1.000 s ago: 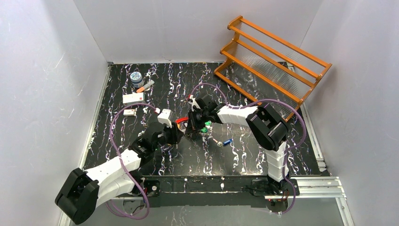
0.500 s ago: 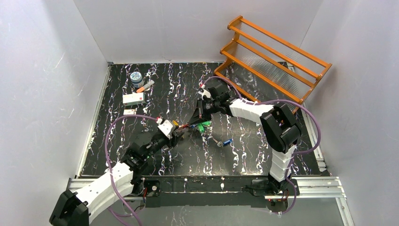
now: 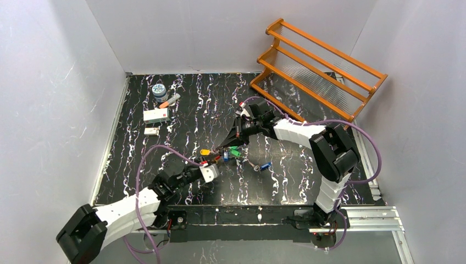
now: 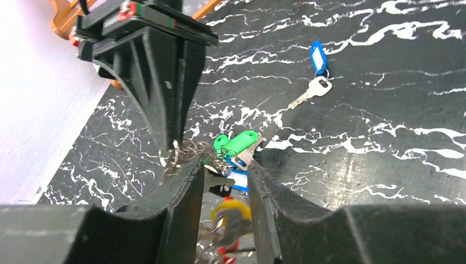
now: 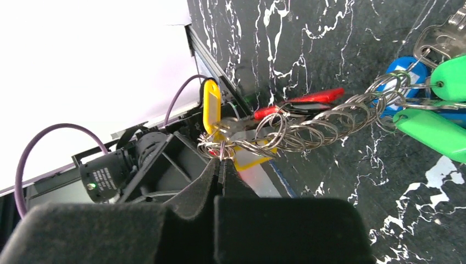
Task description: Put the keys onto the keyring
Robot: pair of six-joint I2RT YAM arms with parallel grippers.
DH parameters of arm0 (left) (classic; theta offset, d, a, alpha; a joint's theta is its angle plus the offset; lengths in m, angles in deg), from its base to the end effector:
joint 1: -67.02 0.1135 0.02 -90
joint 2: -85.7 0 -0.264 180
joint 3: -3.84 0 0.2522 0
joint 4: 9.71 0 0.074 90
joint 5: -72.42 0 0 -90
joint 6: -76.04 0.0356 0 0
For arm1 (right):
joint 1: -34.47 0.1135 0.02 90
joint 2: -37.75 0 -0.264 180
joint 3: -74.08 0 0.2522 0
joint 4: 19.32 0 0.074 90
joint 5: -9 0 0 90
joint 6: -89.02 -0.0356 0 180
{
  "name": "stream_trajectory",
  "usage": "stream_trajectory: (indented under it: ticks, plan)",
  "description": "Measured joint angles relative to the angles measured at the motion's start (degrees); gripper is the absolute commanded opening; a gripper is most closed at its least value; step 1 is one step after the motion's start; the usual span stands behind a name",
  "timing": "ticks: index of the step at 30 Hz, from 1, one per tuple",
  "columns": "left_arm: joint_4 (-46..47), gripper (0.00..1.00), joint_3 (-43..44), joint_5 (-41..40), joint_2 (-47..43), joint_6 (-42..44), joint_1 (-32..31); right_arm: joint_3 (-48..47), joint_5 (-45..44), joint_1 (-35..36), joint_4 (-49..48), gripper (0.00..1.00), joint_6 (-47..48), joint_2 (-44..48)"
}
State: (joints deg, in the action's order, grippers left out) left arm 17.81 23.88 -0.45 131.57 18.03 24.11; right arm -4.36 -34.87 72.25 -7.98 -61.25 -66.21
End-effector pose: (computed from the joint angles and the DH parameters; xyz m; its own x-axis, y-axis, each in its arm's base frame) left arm 0.1182 -0.1242 0.1963 0.4773 0.2476 -0.8432 0.7233 0.4343 0.5369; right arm 0.2927 0.2594 0.2019 -0.9997 -0.0135 -0.0213 -0.0249 0.4155 0.9092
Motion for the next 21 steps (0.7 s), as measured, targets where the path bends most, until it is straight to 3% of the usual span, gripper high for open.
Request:
stream_trajectory:
  ticks: [7, 15, 21]
  plan:
    - [1.84, 0.33, 0.22, -8.24, 4.42, 6.64, -4.98, 0.09, 0.57, 0.0, -0.83, 0.01, -1.46, 0.0]
    - [2.6, 0.42, 0.24, -15.58, 0.09, 11.61, -7.65, 0.79, 1.03, 0.0, -1.14, 0.01, -1.57, 0.0]
    - [3.43, 0.41, 0.26, -18.49, 1.07, 14.78, -7.93, 0.85, 1.88, 0.0, -1.9, 0.01, -2.12, 0.0]
